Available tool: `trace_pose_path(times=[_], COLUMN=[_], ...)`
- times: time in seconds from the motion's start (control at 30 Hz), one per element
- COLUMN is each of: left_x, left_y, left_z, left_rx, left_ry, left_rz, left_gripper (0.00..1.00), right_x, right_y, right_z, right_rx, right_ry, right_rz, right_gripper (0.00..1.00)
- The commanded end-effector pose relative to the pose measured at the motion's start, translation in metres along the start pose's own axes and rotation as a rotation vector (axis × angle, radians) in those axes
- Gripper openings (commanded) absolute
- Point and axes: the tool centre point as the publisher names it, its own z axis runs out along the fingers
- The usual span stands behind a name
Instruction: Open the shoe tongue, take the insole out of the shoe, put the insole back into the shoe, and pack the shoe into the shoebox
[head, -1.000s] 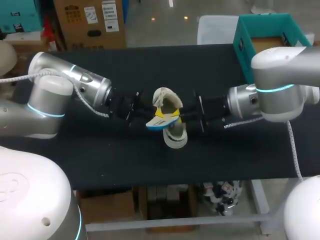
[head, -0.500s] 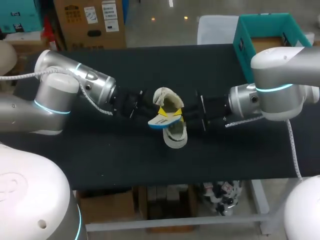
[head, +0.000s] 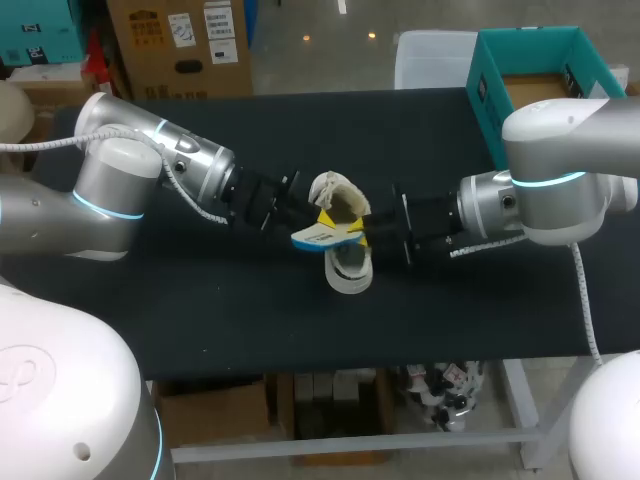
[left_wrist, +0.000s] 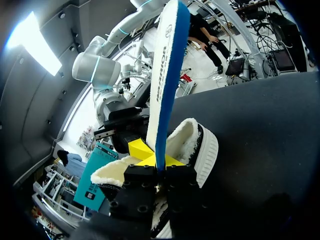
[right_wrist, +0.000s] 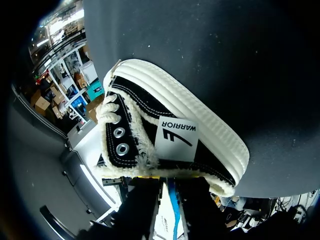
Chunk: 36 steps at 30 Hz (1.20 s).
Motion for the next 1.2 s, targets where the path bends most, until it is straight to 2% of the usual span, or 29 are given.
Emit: trace_pose_path(times=[0.03, 0.17, 0.47, 0.7, 0.93, 0.97, 1.13, 1.17, 1.2], left_x=[0.001, 0.001, 0.000, 0.001, 0.004, 0.004, 0.005, 0.004, 0.003], left_y=[0.005, 0.001, -0.006, -0.008, -0.005, -0.005, -0.004, -0.007, -0.009], left_z=[0.004, 0.004, 0.003, 0.004, 0.004, 0.004, 0.003, 0.002, 0.002], left_rx=[0.009, 0.009, 0.003, -0.002, -0.011, -0.012, -0.008, -0.003, 0.001], left_ry=[-0.001, -0.003, -0.013, -0.013, -0.011, -0.011, -0.009, -0.010, -0.010], left_rz=[0.001, 0.004, 0.008, 0.008, -0.002, -0.004, -0.012, -0.009, -0.004], left_gripper=[0.00, 0.00, 0.00, 0.00, 0.00, 0.00, 0.00, 0.06, 0.27], right_x=[-0.001, -0.002, -0.007, -0.009, -0.006, -0.006, -0.006, -0.006, -0.006], right_y=[-0.012, -0.021, -0.034, -0.034, -0.035, -0.035, -0.035, -0.035, -0.034], right_z=[-0.007, -0.013, -0.021, -0.014, -0.010, -0.010, -0.008, -0.008, -0.008], right_rx=[-0.023, -0.029, -0.036, -0.011, -0.003, -0.003, -0.005, -0.005, -0.006], right_ry=[0.009, 0.017, 0.033, 0.031, 0.023, 0.022, 0.022, 0.023, 0.024], right_rz=[-0.005, -0.013, -0.032, -0.037, -0.043, -0.044, -0.046, -0.045, -0.045], right_gripper=[0.34, 0.36, 0.32, 0.28, 0.12, 0.01, 0.00, 0.00, 0.00])
